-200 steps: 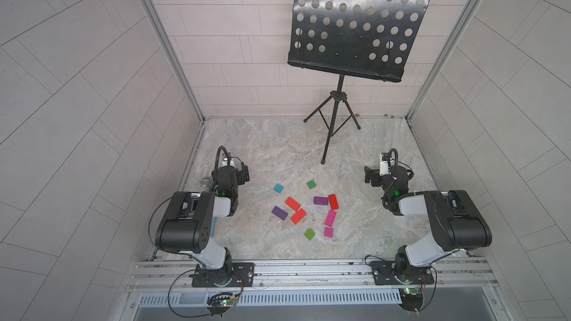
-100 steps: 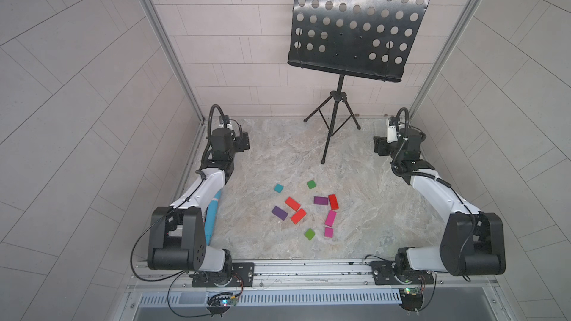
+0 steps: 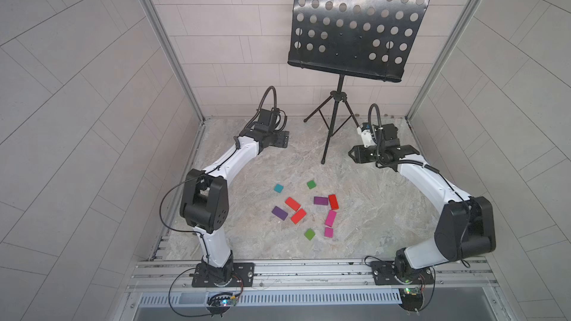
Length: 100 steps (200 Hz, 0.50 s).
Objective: Assemble the number 7 with building blocks
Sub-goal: Adjust the building block at the center of the board.
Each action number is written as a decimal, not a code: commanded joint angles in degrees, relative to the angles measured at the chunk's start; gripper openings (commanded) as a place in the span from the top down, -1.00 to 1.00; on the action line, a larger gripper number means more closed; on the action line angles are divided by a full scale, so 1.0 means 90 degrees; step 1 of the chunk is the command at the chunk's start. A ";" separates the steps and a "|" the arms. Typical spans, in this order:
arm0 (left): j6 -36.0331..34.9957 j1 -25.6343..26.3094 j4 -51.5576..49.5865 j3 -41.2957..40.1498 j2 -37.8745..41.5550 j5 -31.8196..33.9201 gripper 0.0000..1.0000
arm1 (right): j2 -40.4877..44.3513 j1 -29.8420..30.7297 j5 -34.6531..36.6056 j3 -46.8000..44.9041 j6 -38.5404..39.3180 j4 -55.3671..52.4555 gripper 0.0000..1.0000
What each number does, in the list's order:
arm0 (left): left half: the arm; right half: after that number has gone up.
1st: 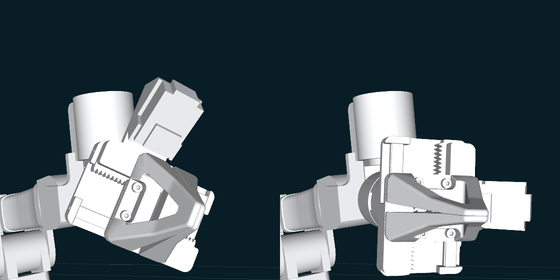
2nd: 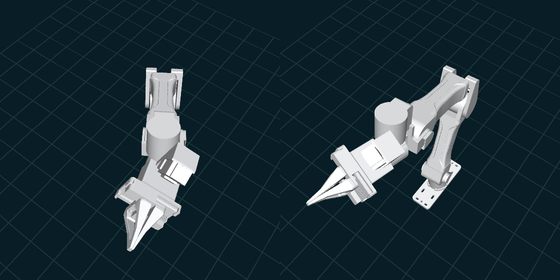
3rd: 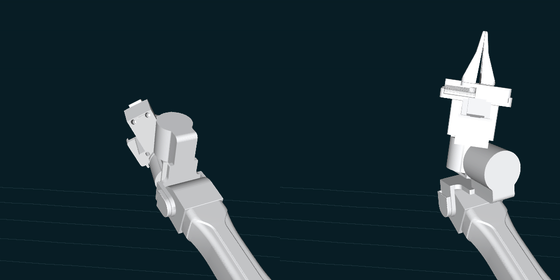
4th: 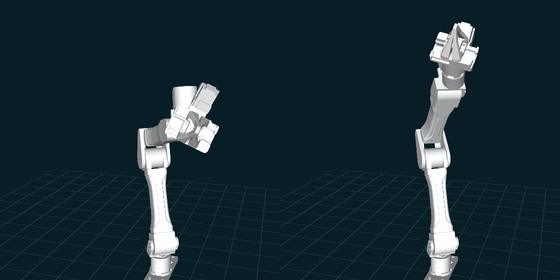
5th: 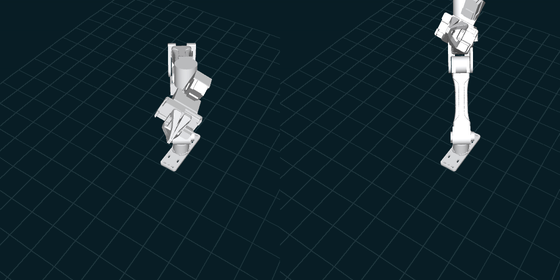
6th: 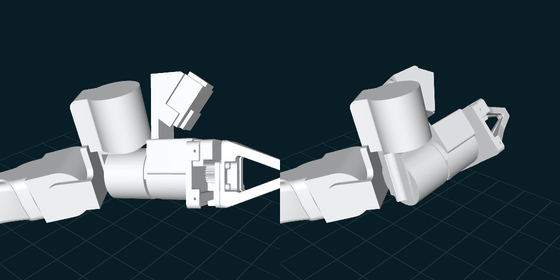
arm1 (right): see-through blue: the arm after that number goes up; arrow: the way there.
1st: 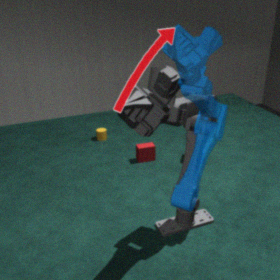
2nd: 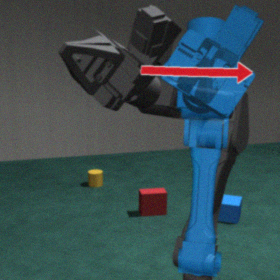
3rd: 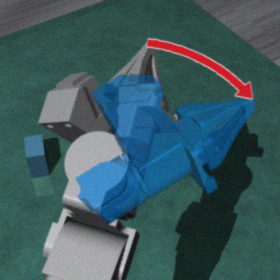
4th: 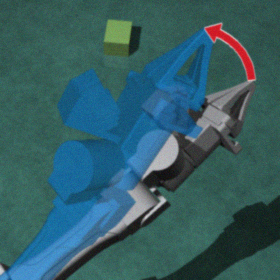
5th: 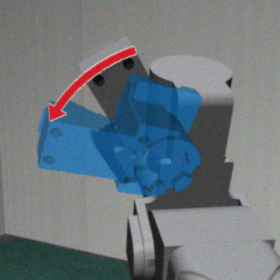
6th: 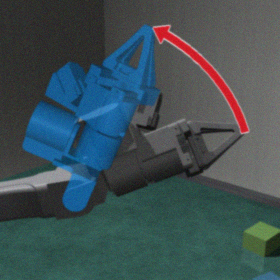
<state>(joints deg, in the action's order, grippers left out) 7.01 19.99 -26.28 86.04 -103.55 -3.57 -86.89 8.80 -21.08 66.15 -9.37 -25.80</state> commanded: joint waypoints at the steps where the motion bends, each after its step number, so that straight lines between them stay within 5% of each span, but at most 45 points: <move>1: 0.0256 0.0134 -0.1420 0.0072 0.0021 -0.0046 -0.63 | -0.0187 0.0106 -0.0215 0.0012 -0.0247 -0.0940 -0.07; 73: 0.0290 0.1390 -0.2060 -0.0345 -0.0173 -0.0267 -0.58 | 0.0077 0.0547 0.0370 -0.0791 -0.0501 -0.1078 -0.07; 100: 0.0706 0.1673 -0.2410 -0.0073 -0.0586 -0.0762 -0.39 | 0.0133 0.0489 0.0538 -0.0877 -0.0623 -0.1084 -0.08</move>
<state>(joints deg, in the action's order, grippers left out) 10.48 33.63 -43.09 83.37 -105.51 -6.83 -87.77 13.65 -19.22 58.50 -13.37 -34.24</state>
